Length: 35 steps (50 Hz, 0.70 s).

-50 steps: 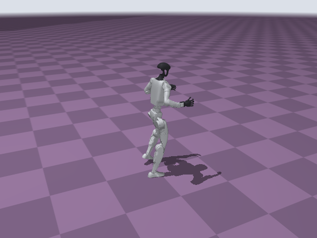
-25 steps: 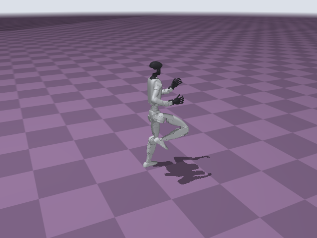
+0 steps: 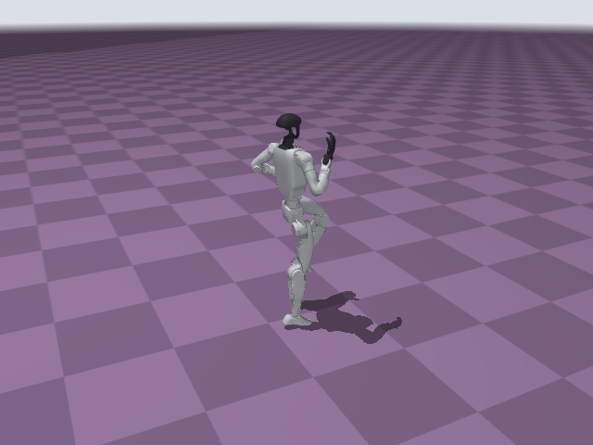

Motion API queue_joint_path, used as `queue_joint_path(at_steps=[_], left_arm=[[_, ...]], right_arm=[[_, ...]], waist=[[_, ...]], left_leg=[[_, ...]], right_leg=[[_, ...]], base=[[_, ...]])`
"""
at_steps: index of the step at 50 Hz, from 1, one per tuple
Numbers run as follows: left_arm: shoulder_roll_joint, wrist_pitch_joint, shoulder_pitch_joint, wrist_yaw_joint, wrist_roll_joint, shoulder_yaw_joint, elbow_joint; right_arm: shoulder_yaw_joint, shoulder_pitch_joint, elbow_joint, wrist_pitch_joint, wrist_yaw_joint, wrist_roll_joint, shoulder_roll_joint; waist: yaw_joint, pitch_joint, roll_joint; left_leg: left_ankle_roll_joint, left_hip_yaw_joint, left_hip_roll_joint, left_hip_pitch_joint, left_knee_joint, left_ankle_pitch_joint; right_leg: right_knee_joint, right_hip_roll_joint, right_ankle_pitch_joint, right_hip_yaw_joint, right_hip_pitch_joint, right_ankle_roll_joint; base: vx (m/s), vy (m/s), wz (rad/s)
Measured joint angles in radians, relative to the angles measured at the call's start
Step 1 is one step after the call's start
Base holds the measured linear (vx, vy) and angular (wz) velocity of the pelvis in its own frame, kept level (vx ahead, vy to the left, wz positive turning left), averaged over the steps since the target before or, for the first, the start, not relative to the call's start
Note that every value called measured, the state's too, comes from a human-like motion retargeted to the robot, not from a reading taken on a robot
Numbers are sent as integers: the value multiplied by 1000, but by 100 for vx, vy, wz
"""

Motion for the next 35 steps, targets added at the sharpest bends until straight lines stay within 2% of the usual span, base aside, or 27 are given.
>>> queue_joint_path(at_steps=[2, 3, 5, 7, 8, 10, 12, 13, 15, 17, 18, 19, 20, 22, 23, 24, 25, 27, 28, 30, 31, 32, 33, 35], left_arm=[[-89, 16, 0, -37, 71, 11, -5], [-153, 18, -40, -19, 146, 26, 18], [-254, 27, -212, 94, 207, 57, 62], [-341, 8, -442, 220, 325, 69, 118], [-373, 5, -575, 290, 387, 72, 136], [-405, 27, -843, 399, 521, 83, 143], [-417, 44, -1011, 419, 561, 104, 105], [-431, 42, -1029, 414, 569, 117, 69], [-491, 21, -924, 394, 576, 126, -42], [-546, -8, -703, 314, 541, 94, -136], [-559, -17, -590, 262, 526, 73, -157], [-557, -26, -489, 218, 506, 52, -160], [-548, -35, -395, 178, 484, 32, -153], [-501, -56, -290, 159, 370, 14, -88], [-474, -62, -255, 165, 296, 11, -49], [-438, -60, -223, 177, 242, 15, -7], [-398, -54, -192, 191, 199, 23, 36], [-295, -46, -107, 196, 163, 59, 135], [-247, -49, -54, 171, 132, 76, 190], [-173, -32, 25, 91, 20, 102, 286], [-157, -23, 34, 89, -6, 91, 297], [-141, -15, 36, 86, -25, 71, 292], [-127, -7, 22, 81, -30, 33, 255], [-82, 4, -10, 49, 3, -11, 159]], right_arm=[[45, 180, 53, 24, 145, 6, -5], [79, 238, 121, 26, 185, -28, -6], [110, 314, 270, 50, 173, -61, -18], [116, 383, 425, 28, 149, -89, -47], [104, 412, 492, 18, 131, -100, -67], [65, 455, 571, 15, 106, -125, -120], [48, 476, 543, 26, 117, -81, -190], [55, 487, 506, 15, 123, -52, -218], [68, 536, 404, -19, 140, -42, -270], [71, 579, 329, -14, 196, -99, -298], [79, 579, 319, -8, 226, -126, -291], [90, 556, 333, -2, 234, -148, -264], [102, 523, 359, 2, 232, -167, -227], [105, 362, 475, 22, 146, -209, -141], [103, 261, 544, 33, 80, -229, -103], [106, 152, 609, 32, 3, -242, -69], [111, 40, 672, 26, -79, -251, -39], [122, -186, 685, -23, -221, -244, -16], [120, -293, 638, -51, -261, -217, -16], [82, -486, 499, -68, -258, -131, 7], [65, -528, 417, -73, -257, -111, 33], [48, -541, 328, -73, -250, -99, 51], [29, -499, 225, -64, -229, -102, 51], [24, -363, 67, -44, -173, -114, 55]], waist=[[2, -37, 116], [-6, -61, 164], [-58, -50, 230], [-132, -44, 314], [-169, -43, 340], [-273, -8, 353], [-397, 65, 319], [-418, 68, 314], [-372, -4, 352], [-307, -98, 372], [-296, -131, 363], [-293, -146, 329], [-296, -153, 283], [-282, -81, 197], [-256, -30, 166], [-220, 8, 146], [-180, 40, 130], [-60, 122, 133], [5, 179, 136], [83, 280, 141], [97, 297, 128], [83, 285, 115], [14, 214, 103], [-12, 85, 62]], left_leg=[[-96, -84, -38, 339, -437, 147], [-139, -132, -48, 479, -670, 228], [-214, -216, -70, 739, -1079, 345], [-256, -228, -18, 898, -1336, 218], [-253, -219, -2, 924, -1403, 62], [-199, -231, -8, 925, -1468, -158], [-121, -306, -44, 913, -1430, -180], [-117, -316, -44, 893, -1403, -145], [-162, -257, -9, 887, -1461, 28], [-206, -208, -6, 923, -1586, 279], [-203, -221, -22, 910, -1577, 341], [-170, -234, -59, 852, -1454, 310], [-122, -247, -106, 773, -1273, 231], [-13, -182, -139, 519, -656, -1], [38, -134, -121, 389, -359, -83], [61, -109, -91, 224, -92, -130], [70, -95, -56, 42, 160, -160], [-22, -159, -13, -283, 481, -158], [-65, -189, 1, -370, 572, -178], [-69, -228, 54, -408, 637, -245], [29, -184, 88, -313, 598, -347], [83, -158, 91, -271, 546, -371], [52, -165, 29, -334, 470, -238], [35, -122, -22, -246, 263, -114]], right_leg=[[395, 57, -166, -119, -125, -126], [806, 61, -326, -166, -309, -172], [1518, 43, -491, -215, -642, -173], [1981, 91, -563, -246, -954, -143], [2165, 95, -584, -254, -1131, -109], [2413, 28, -673, -242, -1387, -109], [2447, -89, -719, -217, -1401, -137], [2393, -97, -712, -230, -1371, -160], [2173, -11, -608, -281, -1274, -176], [1840, 77, -429, -291, -1077, -130], [1647, 99, -341, -279, -947, -89], [1438, 109, -264, -236, -803, -38], [1221, 112, -192, -179, -653, 18], [780, 92, -45, -59, -326, 99], [564, 79, 24, -1, -168, 123], [416, 68, -14, 48, -66, 117], [302, 59, -106, 94, 9, 97], [231, 57, -445, 112, 76, 12], [223, 47, -545, 126, 110, -28], [293, 46, -616, 171, 136, -94], [262, 34, -554, 180, 162, -57], [207, 31, -473, 158, 178, -32], [103, 46, -355, 75, 174, -32], [-62, 41, -98, 3, 151, 23]], base=[[3, 17, -163], [2, 14, -180], [5, 9, -110], [-7, 10, -16], [-19, 11, 53], [-28, 10, 150], [-25, 0, 183], [-12, -9, 34], [5, -16, -115], [14, -17, -83], [7, -18, 50], [1, -19, 136], [-6, -16, 187], [-12, -12, 180], [-17, -12, 112], [-20, -14, 64], [-24, -17, -10], [-25, -15, -125], [-24, -12, -193], [-19, -12, -159], [-4, -12, -13], [0, -15, 210], [-4, -16, 303], [1, -9, 186]])
